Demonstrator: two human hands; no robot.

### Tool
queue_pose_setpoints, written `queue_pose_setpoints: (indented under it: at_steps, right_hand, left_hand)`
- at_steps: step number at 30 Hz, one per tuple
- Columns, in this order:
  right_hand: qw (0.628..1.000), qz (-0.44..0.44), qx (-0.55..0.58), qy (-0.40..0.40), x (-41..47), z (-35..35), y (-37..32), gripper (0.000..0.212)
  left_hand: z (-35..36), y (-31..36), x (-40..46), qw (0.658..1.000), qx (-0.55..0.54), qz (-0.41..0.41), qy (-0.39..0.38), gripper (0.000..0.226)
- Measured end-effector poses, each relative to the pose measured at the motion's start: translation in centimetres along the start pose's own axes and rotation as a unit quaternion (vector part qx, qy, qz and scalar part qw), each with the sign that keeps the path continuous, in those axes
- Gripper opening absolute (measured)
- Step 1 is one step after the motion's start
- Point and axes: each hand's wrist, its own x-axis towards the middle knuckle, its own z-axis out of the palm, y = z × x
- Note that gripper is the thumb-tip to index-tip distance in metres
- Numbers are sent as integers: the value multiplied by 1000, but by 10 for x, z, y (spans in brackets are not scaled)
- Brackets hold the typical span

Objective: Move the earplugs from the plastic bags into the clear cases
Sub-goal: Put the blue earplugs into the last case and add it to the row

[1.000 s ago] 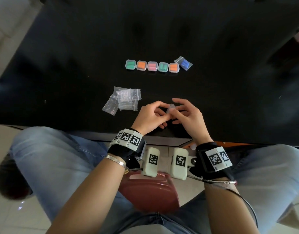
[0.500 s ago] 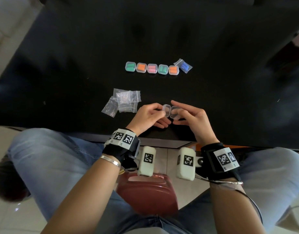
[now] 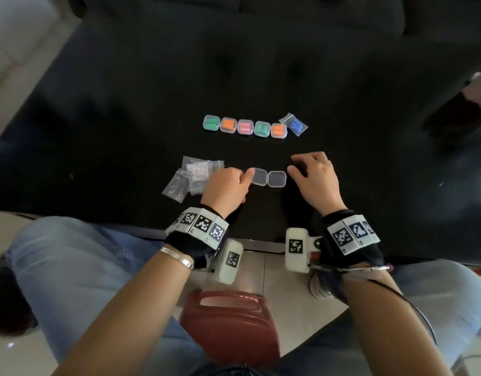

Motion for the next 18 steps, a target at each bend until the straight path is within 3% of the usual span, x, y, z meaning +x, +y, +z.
queue_pose_setpoints:
  at_steps: [2,4,5,7,10,12,15,18]
  right_hand:
    - [999,-24,4,30,20,-7,-1,38]
    - [998,-50,-20,26,42,-12,-3,45]
    - [998,-58,-34,2,53,-13,-3,50]
    - [994,-59,-59,-71,71,-13,-3,58]
    - [984,-47,-110,-135,78,-12,5,59]
    - [986,-35,-136,-94,67,-15,8,50]
    - [994,-2,-109,-18,38,-20,11,38]
    - [995,16,-98,-10,6,-17,14,33]
  left_hand:
    - [-3,3,4,996,40,46,61,40]
    - [-4,5,7,980,52,143,127,23]
    - [-3,6,9,972,55,185,135,15]
    - [-1,9,16,967,77,225,89,23]
    - [6,12,21,967,139,214,2,40]
    - [8,11,20,971,135,196,-16,40]
    - [9,7,17,979,74,189,3,38]
    - [9,5,10,979,24,190,63,33]
